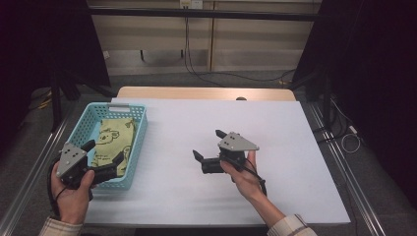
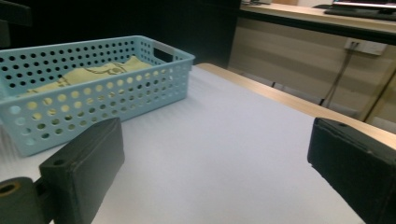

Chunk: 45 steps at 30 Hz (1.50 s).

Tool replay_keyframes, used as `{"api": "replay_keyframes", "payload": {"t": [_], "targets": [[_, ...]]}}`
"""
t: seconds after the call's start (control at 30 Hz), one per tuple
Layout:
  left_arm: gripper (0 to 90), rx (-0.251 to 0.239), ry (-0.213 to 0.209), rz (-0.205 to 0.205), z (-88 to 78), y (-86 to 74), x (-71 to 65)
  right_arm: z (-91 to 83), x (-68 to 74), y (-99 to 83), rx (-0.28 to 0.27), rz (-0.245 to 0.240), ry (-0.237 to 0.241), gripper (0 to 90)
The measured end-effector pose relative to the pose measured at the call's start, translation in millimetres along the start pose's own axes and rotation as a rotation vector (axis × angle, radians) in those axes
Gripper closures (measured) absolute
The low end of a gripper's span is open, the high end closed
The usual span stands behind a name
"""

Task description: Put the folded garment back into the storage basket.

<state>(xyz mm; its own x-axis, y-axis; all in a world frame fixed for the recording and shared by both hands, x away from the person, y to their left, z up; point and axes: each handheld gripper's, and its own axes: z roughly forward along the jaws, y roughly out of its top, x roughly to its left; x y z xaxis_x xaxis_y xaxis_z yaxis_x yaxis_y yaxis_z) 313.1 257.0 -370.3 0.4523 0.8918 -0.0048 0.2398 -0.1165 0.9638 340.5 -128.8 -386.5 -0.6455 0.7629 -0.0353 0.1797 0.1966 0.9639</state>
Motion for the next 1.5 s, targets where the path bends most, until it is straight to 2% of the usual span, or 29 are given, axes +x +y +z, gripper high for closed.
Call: {"api": "replay_keyframes", "payload": {"t": [0.17, 0.23, 0.33, 0.4, 0.5, 0.53, 0.57, 0.7, 0.83, 0.93, 1.2, 1.3, 1.4, 1.5], "targets": [[3.3, -0.004, -0.021, 0.002, 4.4, -1.3, -13.3, -19.9, -8.7, -6.9, -0.017, 0.020, -0.033, 3.9], [3.3, -0.030, -0.025, -0.019, 3.8, -0.5, -17.2, -26.4, -12.4, -9.1, -0.014, 0.023, -0.049, 3.9], [3.3, -0.018, -0.048, -0.033, 7.3, 0.0, -20.7, -38.0, -17.5, -12.6, -0.022, 0.036, -0.065, 3.5], [3.3, -0.019, -0.045, -0.023, 10.0, -0.9, -24.0, -46.5, -20.9, -15.6, -0.021, 0.039, -0.084, 3.4], [3.3, -0.012, -0.067, -0.019, 15.2, -2.6, -30.3, -58.2, -25.3, -21.2, -0.021, 0.049, -0.101, 3.2], [3.3, -0.002, -0.063, 0.006, 16.7, -2.9, -32.4, -61.1, -26.3, -22.9, -0.022, 0.055, -0.106, 3.1], [3.3, 0.004, -0.057, 0.008, 18.6, -3.5, -34.8, -64.9, -28.0, -25.2, -0.023, 0.059, -0.111, 3.0], [3.3, 0.005, -0.084, 0.007, 24.9, -7.1, -42.3, -79.7, -35.0, -34.7, -0.023, 0.078, -0.144, 2.4], [3.3, -0.002, -0.103, 0.010, 28.3, -8.8, -49.0, -96.5, -43.8, -41.8, -0.027, 0.094, -0.204, 0.0], [3.3, 0.001, -0.099, -0.002, 31.8, -10.9, -51.6, -107.0, -47.9, -46.3, -0.031, 0.104, -0.232, 0.3], [3.3, 0.008, -0.106, 0.004, 33.5, -16.5, -59.3, -140.1, -56.1, -59.9, -0.042, 0.140, -0.310, 0.0], [3.3, 0.013, -0.102, 0.002, 31.0, -17.3, -57.1, -149.1, -58.3, -62.9, -0.045, 0.153, -0.340, 0.0], [3.3, 0.002, -0.075, -0.029, 27.7, -19.7, -53.3, -159.5, -59.1, -64.2, -0.069, 0.157, -0.377, 0.0], [3.3, 0.006, -0.065, -0.023, 23.2, -22.0, -51.2, -163.4, -58.2, -71.4, -0.056, 0.150, -0.389, 0.0]]}}
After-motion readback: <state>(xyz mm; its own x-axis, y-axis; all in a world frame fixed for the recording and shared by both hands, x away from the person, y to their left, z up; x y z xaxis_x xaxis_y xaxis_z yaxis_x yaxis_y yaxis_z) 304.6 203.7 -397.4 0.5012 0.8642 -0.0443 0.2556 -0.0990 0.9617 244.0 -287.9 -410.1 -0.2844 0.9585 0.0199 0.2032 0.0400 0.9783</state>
